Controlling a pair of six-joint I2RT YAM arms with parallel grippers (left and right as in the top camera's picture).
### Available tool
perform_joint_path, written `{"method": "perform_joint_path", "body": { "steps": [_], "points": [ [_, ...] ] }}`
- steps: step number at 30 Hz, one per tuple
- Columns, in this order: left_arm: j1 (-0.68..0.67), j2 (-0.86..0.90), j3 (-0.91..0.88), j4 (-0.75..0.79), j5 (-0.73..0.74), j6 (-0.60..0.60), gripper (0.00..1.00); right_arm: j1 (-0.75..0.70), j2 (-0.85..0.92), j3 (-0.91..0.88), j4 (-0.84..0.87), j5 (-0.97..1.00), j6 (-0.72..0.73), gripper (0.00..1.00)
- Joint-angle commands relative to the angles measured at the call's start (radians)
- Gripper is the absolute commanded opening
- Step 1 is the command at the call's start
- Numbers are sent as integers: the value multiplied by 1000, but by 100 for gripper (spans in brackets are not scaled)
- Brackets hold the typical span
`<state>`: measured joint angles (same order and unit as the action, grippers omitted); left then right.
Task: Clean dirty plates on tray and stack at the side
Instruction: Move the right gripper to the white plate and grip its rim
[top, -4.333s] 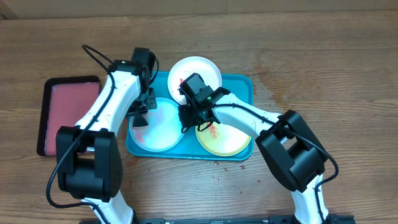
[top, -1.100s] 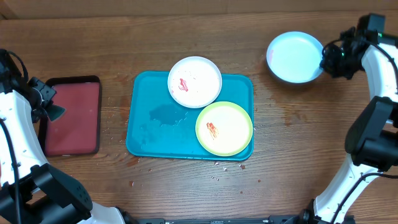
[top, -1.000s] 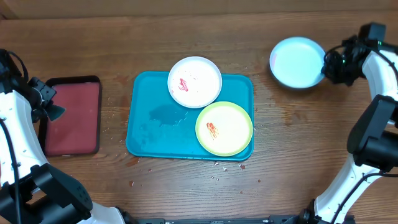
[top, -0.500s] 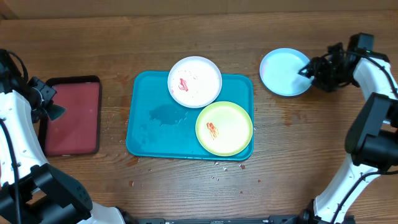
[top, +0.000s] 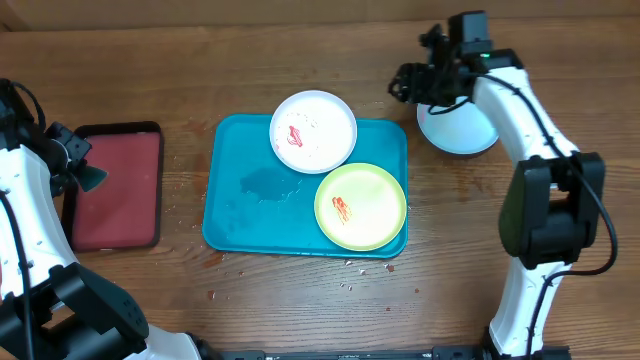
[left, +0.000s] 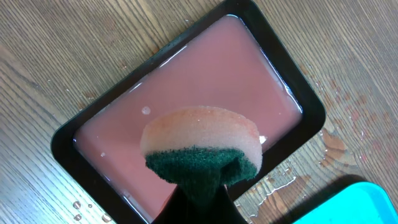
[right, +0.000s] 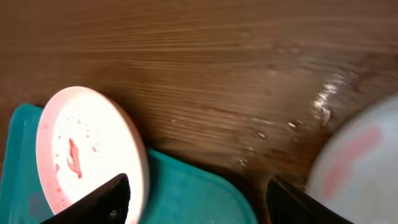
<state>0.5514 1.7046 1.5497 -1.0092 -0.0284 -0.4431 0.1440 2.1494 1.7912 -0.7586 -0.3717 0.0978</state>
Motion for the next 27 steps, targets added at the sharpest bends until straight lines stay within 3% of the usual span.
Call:
{"method": "perform_joint_path", "body": {
  "steps": [1,8,13,17,20,24,27],
  "points": [
    [-3,10,-3,1,27,-6,4,72,-6,4,44,53,-66,72],
    [-14,10,-4,2,29,-6,4,213,91,3,116,180,-68,70],
    [-28,10,-4,8,29,-6,4,277,112,3,117,264,-68,56],
    [-31,10,-4,9,29,-6,4,307,114,3,106,305,-68,55],
    [-31,10,-4,8,29,-6,4,309,114,3,84,304,-68,46],
    [-31,10,-4,9,29,-6,4,310,114,3,71,301,-68,43],
    [-31,10,-4,9,29,-6,4,315,114,3,64,299,-64,29]
  ]
}}
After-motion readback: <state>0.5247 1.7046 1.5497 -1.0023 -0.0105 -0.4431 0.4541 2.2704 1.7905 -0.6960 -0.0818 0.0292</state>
